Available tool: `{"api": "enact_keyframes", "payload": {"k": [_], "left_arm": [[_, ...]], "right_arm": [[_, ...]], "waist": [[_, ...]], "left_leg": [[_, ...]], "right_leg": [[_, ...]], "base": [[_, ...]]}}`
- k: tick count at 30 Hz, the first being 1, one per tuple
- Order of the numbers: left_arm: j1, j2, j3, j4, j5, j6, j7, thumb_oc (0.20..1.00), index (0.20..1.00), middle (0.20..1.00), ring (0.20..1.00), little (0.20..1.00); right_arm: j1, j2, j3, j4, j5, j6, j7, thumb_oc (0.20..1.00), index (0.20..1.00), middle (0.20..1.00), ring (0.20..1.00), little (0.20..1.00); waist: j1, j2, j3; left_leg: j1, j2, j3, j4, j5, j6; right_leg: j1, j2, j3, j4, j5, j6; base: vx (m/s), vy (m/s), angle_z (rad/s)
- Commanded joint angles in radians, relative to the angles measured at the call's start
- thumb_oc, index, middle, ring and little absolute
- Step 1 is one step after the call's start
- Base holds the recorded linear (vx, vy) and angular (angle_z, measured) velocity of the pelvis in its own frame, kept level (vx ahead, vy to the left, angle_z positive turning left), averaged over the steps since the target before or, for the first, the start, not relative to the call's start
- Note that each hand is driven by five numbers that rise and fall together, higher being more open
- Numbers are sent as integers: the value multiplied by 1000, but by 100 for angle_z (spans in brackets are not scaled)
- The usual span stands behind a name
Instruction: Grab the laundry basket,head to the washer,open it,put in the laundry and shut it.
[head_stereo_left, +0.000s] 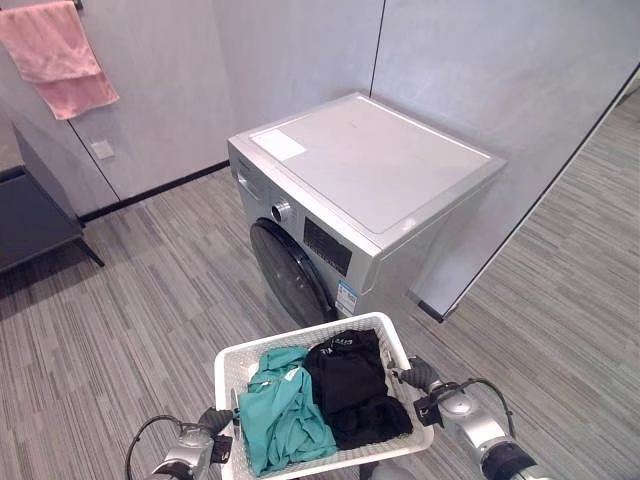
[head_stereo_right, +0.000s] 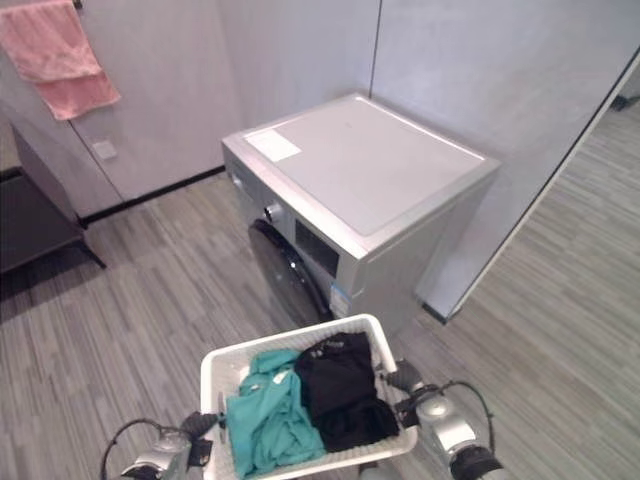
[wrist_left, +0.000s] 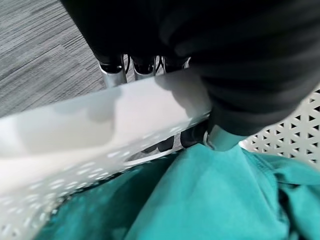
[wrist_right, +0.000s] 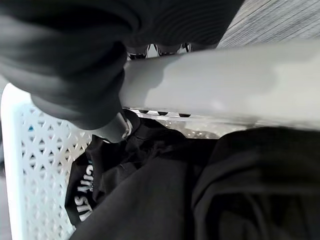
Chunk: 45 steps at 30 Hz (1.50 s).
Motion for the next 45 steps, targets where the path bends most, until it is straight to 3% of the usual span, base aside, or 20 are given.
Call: {"api": "enact_keyframes", "payload": {"k": [1, 9, 14, 15, 16, 18, 21, 23, 24, 25, 28, 31, 34, 35, 38, 39, 41, 42, 45], "left_arm": [[-20, 38, 32, -104, -57, -33, -60, 200, 200, 200, 200, 200], [185, 240, 34, -481, -104, 12, -134, 200, 200, 200, 200, 200], [283, 418, 98, -665, -173, 46, -162, 200, 200, 200, 200, 200], [289, 506, 106, -706, -177, 53, -179, 200, 200, 200, 200, 200], [293, 537, 110, -720, -182, 54, -185, 200, 200, 200, 200, 200], [294, 662, 123, -790, -212, 61, -212, 200, 200, 200, 200, 200], [273, 784, 119, -858, -256, 69, -244, 200, 200, 200, 200, 200], [252, 859, 119, -908, -303, 77, -265, 200, 200, 200, 200, 200], [252, 859, 119, -908, -303, 77, -265, 200, 200, 200, 200, 200], [217, 931, 102, -925, -364, 83, -282, 200, 200, 200, 200, 200], [61, 1013, -12, -864, -430, 87, -290, 200, 200, 200, 200, 200], [-235, 1022, -234, -713, -488, 81, -272, 200, 200, 200, 200, 200], [-329, 1003, -308, -667, -497, 78, -267, 200, 200, 200, 200, 200], [-497, 964, -413, -550, -509, 78, -258, 200, 200, 200, 200, 200], [-705, 870, -531, -420, -522, 78, -246, 200, 200, 200, 200, 200], [-796, 797, -558, -333, -526, 77, -235, 200, 200, 200, 200, 200], [-801, 796, -562, -331, -526, 77, -236, 200, 200, 200, 200, 200], [-887, 724, -577, -220, -528, 78, -224, 200, 200, 200, 200, 200], [-1009, 608, -574, -36, -498, 74, -210, 200, 200, 200, 200, 200]], "right_arm": [[-82, 9, 57, -207, 27, -34, 176, 200, 200, 200, 200, 200], [-257, 1, 176, -339, -21, 35, 280, 200, 200, 200, 200, 200], [-505, 81, 290, -308, -5, 82, 287, 200, 200, 200, 200, 200], [-615, 92, 341, -280, 38, 102, 292, 200, 200, 200, 200, 200], [-648, 95, 355, -269, 59, 104, 288, 200, 200, 200, 200, 200], [-794, 121, 397, -216, 112, 108, 277, 200, 200, 200, 200, 200], [-919, 144, 448, -169, 139, 110, 277, 200, 200, 200, 200, 200], [-991, 138, 474, -147, 159, 108, 275, 200, 200, 200, 200, 200], [-991, 138, 474, -147, 159, 108, 275, 200, 200, 200, 200, 200], [-1055, 123, 494, -110, 199, 106, 264, 200, 200, 200, 200, 200], [-1170, 93, 523, -17, 278, 88, 233, 200, 200, 200, 200, 200], [-1296, 25, 575, 77, 368, 68, 205, 200, 200, 200, 200, 200], [-1328, -2, 582, 114, 389, 65, 201, 200, 200, 200, 200, 200], [-1404, -35, 584, 245, 438, 50, 177, 200, 200, 200, 200, 200], [-1467, -52, 579, 399, 452, 59, 173, 200, 200, 200, 200, 200], [-1492, -55, 566, 482, 451, 67, 176, 200, 200, 200, 200, 200], [-1493, -57, 565, 482, 451, 67, 177, 200, 200, 200, 200, 200], [-1522, -65, 556, 566, 443, 76, 176, 200, 200, 200, 200, 200], [-1554, -72, 540, 652, 415, 85, 171, 200, 200, 200, 200, 200]], "waist": [[34, -5, -15], [75, 12, -35], [120, 21, -54], [133, 19, -61], [137, 18, -64], [152, 14, -75], [160, 9, -83], [163, 5, -88], [163, 5, -88], [160, 1, -94], [144, -7, -103], [124, -16, -112], [124, -20, -112], [108, -19, -118], [99, -19, -124], [94, -17, -126], [96, -18, -125], [84, -14, -131], [68, -9, -134]], "left_leg": [[11, -28, -66, 27, -5, -12], [24, -17, -108, 16, 0, -29], [37, -13, -117, 3, 1, -35], [41, -10, -123, -4, 5, -39], [43, -9, -124, -7, 6, -41], [47, -5, -125, -14, 9, -46], [52, -1, -124, -19, 9, -52], [54, 2, -120, -22, 9, -55], [54, 2, -120, -22, 9, -55], [55, 6, -119, -25, 10, -58], [59, 10, -115, -25, 9, -65], [57, 14, -108, -25, 10, -72], [57, 16, -104, -25, 9, -74], [55, 18, -95, -25, 9, -77], [53, 22, -86, -25, 12, -81], [52, 24, -84, -25, 13, -82], [53, 24, -83, -25, 13, -82], [50, 25, -83, -25, 15, -84], [48, 25, -84, -25, 16, -86]], "right_leg": [[32, -26, 15, -56, 64, 11], [101, -25, -45, -97, 45, -3], [119, -24, -54, -100, 36, -9], [124, -22, -57, -100, 34, -12], [126, -21, -58, -100, 33, -13], [130, -19, -64, -103, 34, -13], [130, -16, -65, -103, 30, -12], [130, -15, -66, -103, 30, -11], [130, -15, -66, -103, 30, -11], [132, -13, -68, -103, 29, -10], [134, -10, -65, -103, 31, -8], [130, -5, -61, -103, 34, -4], [128, -4, -60, -103, 35, -3], [123, -2, -55, -103, 39, 1], [115, 2, -47, -103, 43, 3], [111, 4, -41, -103, 44, 3], [111, 4, -40, -103, 44, 3], [107, 6, -37, -103, 45, 4], [100, 8, -30, -103, 45, 5]], "base": [[72, -123, 90], [62, -87, 26], [50, -56, 8], [51, -55, 5], [61, -56, 8], [51, -45, 24], [41, -25, 8], [22, -11, 0], [50, -21, -3], [58, -20, -3], [65, -16, -1], [41, -18, 1], [21, -6, -4], [18, -4, -8], [6, -3, -8], [15, -5, -31], [13, -3, -18], [19, -8, -12], [14, -9, -4]]}}
